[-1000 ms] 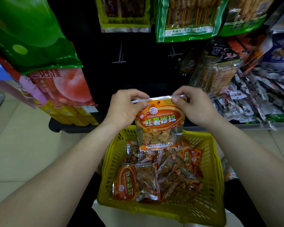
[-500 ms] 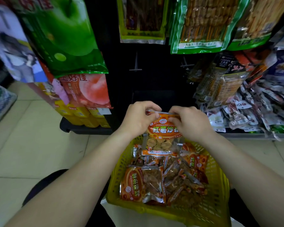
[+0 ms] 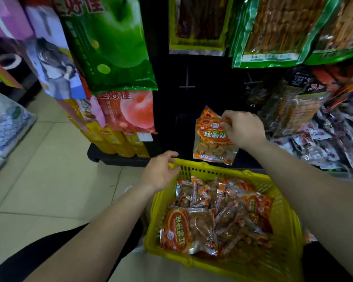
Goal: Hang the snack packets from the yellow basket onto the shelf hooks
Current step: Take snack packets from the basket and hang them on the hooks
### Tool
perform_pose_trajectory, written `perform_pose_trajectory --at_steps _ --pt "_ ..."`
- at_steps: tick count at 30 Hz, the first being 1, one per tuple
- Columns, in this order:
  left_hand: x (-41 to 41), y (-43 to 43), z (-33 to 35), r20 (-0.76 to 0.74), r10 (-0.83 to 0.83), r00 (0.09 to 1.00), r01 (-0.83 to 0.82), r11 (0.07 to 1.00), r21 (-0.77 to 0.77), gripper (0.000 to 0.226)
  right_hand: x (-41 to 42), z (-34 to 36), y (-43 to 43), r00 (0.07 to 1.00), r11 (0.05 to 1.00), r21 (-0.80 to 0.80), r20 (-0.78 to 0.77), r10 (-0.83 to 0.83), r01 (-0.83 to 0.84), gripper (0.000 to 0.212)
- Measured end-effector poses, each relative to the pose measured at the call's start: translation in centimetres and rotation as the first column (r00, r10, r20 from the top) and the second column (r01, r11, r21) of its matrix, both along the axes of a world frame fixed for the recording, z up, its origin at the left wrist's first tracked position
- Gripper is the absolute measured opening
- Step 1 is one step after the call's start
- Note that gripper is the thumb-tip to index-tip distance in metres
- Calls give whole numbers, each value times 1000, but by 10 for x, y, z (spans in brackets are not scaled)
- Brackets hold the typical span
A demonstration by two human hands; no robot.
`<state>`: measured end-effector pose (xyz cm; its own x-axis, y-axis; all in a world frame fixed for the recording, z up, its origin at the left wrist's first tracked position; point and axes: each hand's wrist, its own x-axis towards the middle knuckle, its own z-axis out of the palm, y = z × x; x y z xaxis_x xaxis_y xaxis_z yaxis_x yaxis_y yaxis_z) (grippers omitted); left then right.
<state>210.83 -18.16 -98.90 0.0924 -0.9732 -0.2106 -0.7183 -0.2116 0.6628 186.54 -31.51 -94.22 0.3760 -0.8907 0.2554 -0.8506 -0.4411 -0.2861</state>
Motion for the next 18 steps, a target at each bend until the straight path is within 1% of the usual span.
perform_pose_trajectory --at_steps 3,8,12,15,18 --pt "-14 -30 -28 -25 -3 1000 3 1000 19 46 12 -21 -32 999 999 -40 -27 -32 31 20" --pt "-36 -110 -79 -58 18 998 -16 1000 26 46 34 -68 -100 998 996 -67 14 -59 59 22" --pt "-41 -176 -121 -18 24 1000 -23 997 74 53 58 -108 -152 999 996 -79 6 -48 48 21" --pt "-39 -217 -149 60 50 997 -53 996 66 60 76 -133 -189 999 999 -30 2 -33 33 20" --pt "-37 -243 -172 75 100 992 -105 992 66 67 90 -148 -219 1000 1000 -22 22 -20 20 23"
